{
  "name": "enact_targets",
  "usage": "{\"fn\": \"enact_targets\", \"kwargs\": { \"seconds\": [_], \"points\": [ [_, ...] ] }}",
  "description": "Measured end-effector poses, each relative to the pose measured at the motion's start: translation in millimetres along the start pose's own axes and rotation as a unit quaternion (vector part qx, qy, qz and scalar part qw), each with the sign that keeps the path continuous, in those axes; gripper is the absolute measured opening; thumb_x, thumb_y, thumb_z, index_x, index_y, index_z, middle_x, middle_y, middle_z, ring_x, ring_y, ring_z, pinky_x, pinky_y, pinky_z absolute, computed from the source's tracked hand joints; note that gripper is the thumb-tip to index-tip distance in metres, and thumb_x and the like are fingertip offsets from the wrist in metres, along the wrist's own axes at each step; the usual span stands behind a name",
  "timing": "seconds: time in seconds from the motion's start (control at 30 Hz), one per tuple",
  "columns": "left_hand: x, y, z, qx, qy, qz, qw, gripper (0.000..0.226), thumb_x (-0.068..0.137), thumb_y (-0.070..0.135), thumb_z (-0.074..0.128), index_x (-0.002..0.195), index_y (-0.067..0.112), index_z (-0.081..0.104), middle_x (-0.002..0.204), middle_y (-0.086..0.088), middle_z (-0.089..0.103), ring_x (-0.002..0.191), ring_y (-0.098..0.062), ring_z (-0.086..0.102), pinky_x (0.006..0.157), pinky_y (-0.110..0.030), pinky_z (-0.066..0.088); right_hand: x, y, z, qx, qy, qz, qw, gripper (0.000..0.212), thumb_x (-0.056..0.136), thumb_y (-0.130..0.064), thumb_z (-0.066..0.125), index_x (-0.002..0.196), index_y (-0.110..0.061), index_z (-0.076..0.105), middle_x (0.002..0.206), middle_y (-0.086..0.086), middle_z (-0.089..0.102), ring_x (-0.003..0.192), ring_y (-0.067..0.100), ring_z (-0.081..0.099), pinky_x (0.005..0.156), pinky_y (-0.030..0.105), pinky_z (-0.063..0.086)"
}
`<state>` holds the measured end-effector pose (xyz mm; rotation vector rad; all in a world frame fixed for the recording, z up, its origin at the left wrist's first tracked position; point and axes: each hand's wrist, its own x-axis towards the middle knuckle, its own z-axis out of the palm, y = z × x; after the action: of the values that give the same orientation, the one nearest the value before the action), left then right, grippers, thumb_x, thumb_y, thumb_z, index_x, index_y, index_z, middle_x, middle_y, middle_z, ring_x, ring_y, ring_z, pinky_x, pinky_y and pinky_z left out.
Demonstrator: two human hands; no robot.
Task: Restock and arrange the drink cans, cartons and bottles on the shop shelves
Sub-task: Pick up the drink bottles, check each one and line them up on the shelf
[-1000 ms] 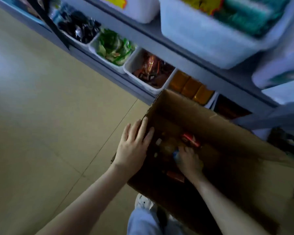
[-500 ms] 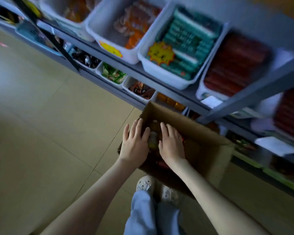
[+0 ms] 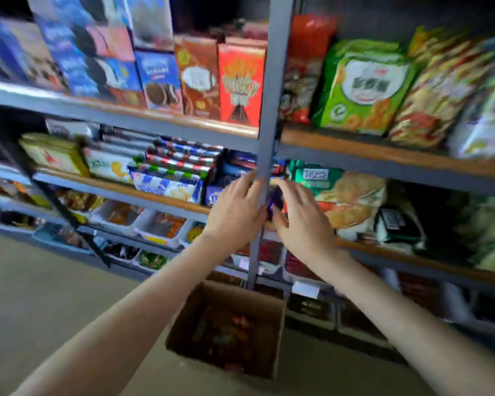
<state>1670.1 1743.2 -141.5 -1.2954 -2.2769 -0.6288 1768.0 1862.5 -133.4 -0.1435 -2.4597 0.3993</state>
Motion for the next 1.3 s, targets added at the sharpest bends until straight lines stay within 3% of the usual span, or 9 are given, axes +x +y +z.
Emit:
{"fn": "enact_targets", "kwargs": {
  "seconds": [0.1, 0.27, 0.4, 0.6, 0.7, 0.87, 1.07, 1.17, 1.3],
  "points": [
    [59.5, 28.4, -46.6, 0.010, 0.066, 0.070, 0.995, 0.050, 0.087, 0.030, 0.045, 0.125, -0.001, 0.055, 0.126, -0.024, 0.056, 0.102, -0.042, 0.062, 0.080, -0.047, 0.054, 25.4, 3.6, -74.3, -0.040, 0.082, -0.026, 0.996, 0.045, 0.091, -0.013, 0.062, 0.134, -0.006, 0.050, 0.118, 0.010, 0.060, 0.108, 0.019, 0.048, 0.084, 0.026, 0.042],
    [147.6, 41.1, -118.5, 0.071, 0.197, 0.128, 0.969, 0.052, 0.083, 0.027, 0.050, 0.127, -0.001, 0.053, 0.133, -0.026, 0.050, 0.114, -0.041, 0.052, 0.095, -0.046, 0.045, 77.8, 7.5, -169.7, -0.102, 0.197, -0.077, 0.972, 0.048, 0.092, -0.012, 0.061, 0.137, -0.005, 0.047, 0.118, 0.010, 0.059, 0.104, 0.017, 0.051, 0.084, 0.025, 0.044],
    [204.4, 32.0, -164.8, 0.139, 0.277, 0.140, 0.940, 0.054, 0.084, 0.029, 0.050, 0.128, -0.003, 0.054, 0.136, -0.029, 0.046, 0.125, -0.039, 0.037, 0.104, -0.051, 0.036, 135.3, 2.0, -211.1, -0.114, 0.228, -0.109, 0.961, 0.057, 0.092, -0.008, 0.061, 0.145, -0.009, 0.038, 0.128, 0.012, 0.053, 0.118, 0.018, 0.041, 0.100, 0.026, 0.035],
    [271.9, 2.6, -200.9, 0.176, 0.347, 0.150, 0.909, 0.055, 0.082, 0.030, 0.050, 0.127, -0.002, 0.053, 0.133, -0.029, 0.049, 0.123, -0.038, 0.037, 0.103, -0.048, 0.029, 247.8, -0.6, -236.6, -0.122, 0.218, -0.082, 0.965, 0.070, 0.093, -0.010, 0.056, 0.153, -0.019, 0.021, 0.145, 0.011, 0.036, 0.133, 0.027, 0.033, 0.112, 0.039, 0.028],
    [302.0, -11.4, -200.9, 0.160, 0.357, 0.159, 0.906, 0.054, 0.087, 0.036, 0.048, 0.129, 0.001, 0.050, 0.137, -0.026, 0.045, 0.126, -0.039, 0.038, 0.105, -0.051, 0.030, 300.8, 4.0, -231.0, -0.150, 0.178, -0.051, 0.971, 0.081, 0.094, -0.009, 0.055, 0.155, -0.027, 0.006, 0.155, 0.010, 0.020, 0.143, 0.029, 0.017, 0.115, 0.041, 0.022],
    [336.4, -27.3, -186.3, 0.122, 0.354, 0.203, 0.905, 0.059, 0.085, 0.043, 0.049, 0.135, 0.013, 0.041, 0.149, -0.018, 0.028, 0.136, -0.037, 0.030, 0.112, -0.049, 0.020, 369.8, 18.1, -206.7, -0.183, 0.108, -0.019, 0.977, 0.090, 0.094, -0.007, 0.054, 0.154, -0.035, -0.008, 0.161, 0.005, -0.002, 0.147, 0.029, 0.005, 0.114, 0.043, 0.028],
    [347.6, -37.9, -175.9, 0.068, 0.381, 0.234, 0.892, 0.055, 0.081, 0.039, 0.051, 0.132, 0.020, 0.044, 0.152, -0.014, 0.025, 0.142, -0.030, 0.022, 0.117, -0.041, 0.011, 436.3, 44.6, -187.2, -0.220, 0.088, 0.018, 0.971, 0.099, 0.090, -0.001, 0.057, 0.153, -0.032, -0.013, 0.160, 0.009, -0.016, 0.147, 0.034, -0.005, 0.113, 0.045, 0.027],
    [350.3, -40.2, -174.4, 0.050, 0.378, 0.237, 0.893, 0.055, 0.080, 0.039, 0.051, 0.132, 0.022, 0.044, 0.154, -0.013, 0.024, 0.144, -0.028, 0.020, 0.118, -0.041, 0.011, 468.6, 50.6, -184.6, -0.261, 0.069, 0.058, 0.961, 0.104, 0.086, -0.001, 0.063, 0.154, -0.030, -0.011, 0.159, 0.013, -0.015, 0.145, 0.038, -0.001, 0.114, 0.045, 0.025],
    [350.5, -40.8, -173.9, 0.044, 0.375, 0.238, 0.895, 0.052, 0.082, 0.040, 0.050, 0.131, 0.022, 0.046, 0.154, -0.012, 0.022, 0.144, -0.028, 0.021, 0.115, -0.044, 0.017, 501.7, 59.8, -181.4, -0.286, 0.057, 0.061, 0.954, 0.082, 0.089, -0.004, 0.061, 0.153, -0.022, 0.012, 0.157, 0.018, 0.001, 0.141, 0.040, 0.015, 0.109, 0.044, 0.032]
  ]
}}
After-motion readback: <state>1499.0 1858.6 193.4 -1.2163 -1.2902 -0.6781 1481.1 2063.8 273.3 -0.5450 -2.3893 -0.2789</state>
